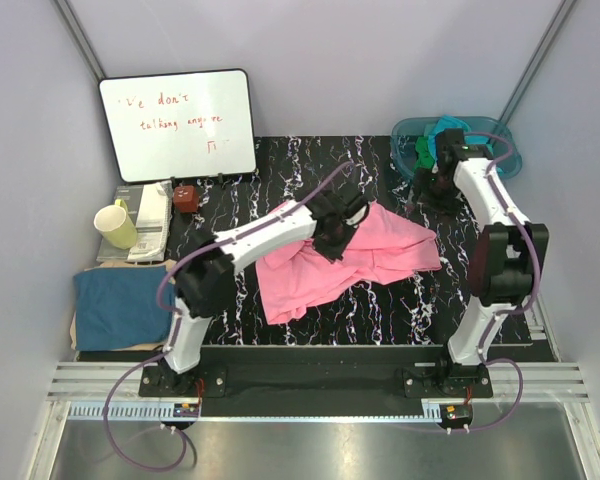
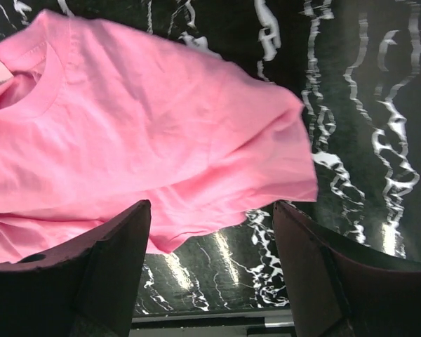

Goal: Fold and stack the t-shirts
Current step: Flatten the tshirt out

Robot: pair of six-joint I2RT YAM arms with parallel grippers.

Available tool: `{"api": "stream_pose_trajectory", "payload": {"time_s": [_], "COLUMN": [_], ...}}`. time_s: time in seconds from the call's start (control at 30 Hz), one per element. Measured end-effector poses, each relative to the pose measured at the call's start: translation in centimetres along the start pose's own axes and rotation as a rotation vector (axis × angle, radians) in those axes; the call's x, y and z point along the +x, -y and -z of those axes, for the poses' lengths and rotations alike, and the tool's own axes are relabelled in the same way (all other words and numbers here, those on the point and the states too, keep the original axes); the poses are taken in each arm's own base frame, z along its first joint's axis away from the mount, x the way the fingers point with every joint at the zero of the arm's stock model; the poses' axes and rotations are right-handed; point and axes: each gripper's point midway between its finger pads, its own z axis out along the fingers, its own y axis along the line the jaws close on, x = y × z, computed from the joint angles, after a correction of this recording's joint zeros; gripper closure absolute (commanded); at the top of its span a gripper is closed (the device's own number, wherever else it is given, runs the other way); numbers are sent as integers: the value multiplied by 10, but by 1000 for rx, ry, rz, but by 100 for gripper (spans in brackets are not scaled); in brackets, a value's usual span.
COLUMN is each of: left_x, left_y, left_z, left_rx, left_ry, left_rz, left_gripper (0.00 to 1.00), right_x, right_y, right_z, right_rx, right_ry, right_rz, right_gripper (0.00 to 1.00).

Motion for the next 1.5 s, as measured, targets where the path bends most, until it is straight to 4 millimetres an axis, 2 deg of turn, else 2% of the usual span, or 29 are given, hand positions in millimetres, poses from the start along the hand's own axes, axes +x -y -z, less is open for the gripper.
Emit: {"api": "stream_pose_trajectory", "payload": {"time_s": [0.13, 0.2, 0.27, 0.33, 0.5, 0.6, 0.7, 0.77, 0.93, 1.03, 1.07, 1.13, 1.3, 1.4, 1.5], "left_x": [-21, -37, -52, -63, -71, -63, -38, 0, 47, 74, 84, 100, 136, 161, 206], "left_y": [23, 35, 44, 55, 74, 79, 77, 76, 72, 67, 64, 57, 41, 31, 10], "left_z": [-35, -48, -57, -66, -84, -92, -100, -103, -87, -77, -73, -67, -52, -43, -24], "left_rx": [59, 91, 119, 151, 225, 256, 269, 282, 291, 287, 281, 267, 224, 195, 119], "left_ry": [-16, 2, 24, 40, 54, 39, -10, -115, -196, -248, -266, -295, -381, -430, -557], "left_rz": [-8, -7, -2, 4, 10, 5, -2, 3, -6, -2, -1, 3, 18, 38, 72], "left_gripper": [100, 100, 100, 100, 100, 100, 100, 100, 100, 100, 100, 100, 100, 100, 100], "right_x": [14, 20, 21, 17, 8, 9, 9, 0, -29, -30, -27, -19, 23, 51, 60], "right_y": [-21, -30, -37, -41, -30, -24, -22, -31, -52, -59, -62, -68, -85, -109, -140], "right_z": [-26, -37, -42, -44, -49, -55, -63, -61, -42, -39, -39, -39, -46, -45, -35], "right_rx": [-24, -28, -36, -45, -7, 23, 42, 14, -56, -92, -111, -149, -216, -262, -322], "right_ry": [-70, -99, -111, -109, -102, -124, -143, -124, -32, -35, -46, -78, -207, -270, -277], "right_rz": [45, 68, 79, 82, 77, 87, 88, 86, 90, 89, 89, 96, 138, 194, 253], "right_gripper": [13, 5, 0, 0, 0, 0, 0, 0, 0, 4, 8, 10, 12, 11, 10]}}
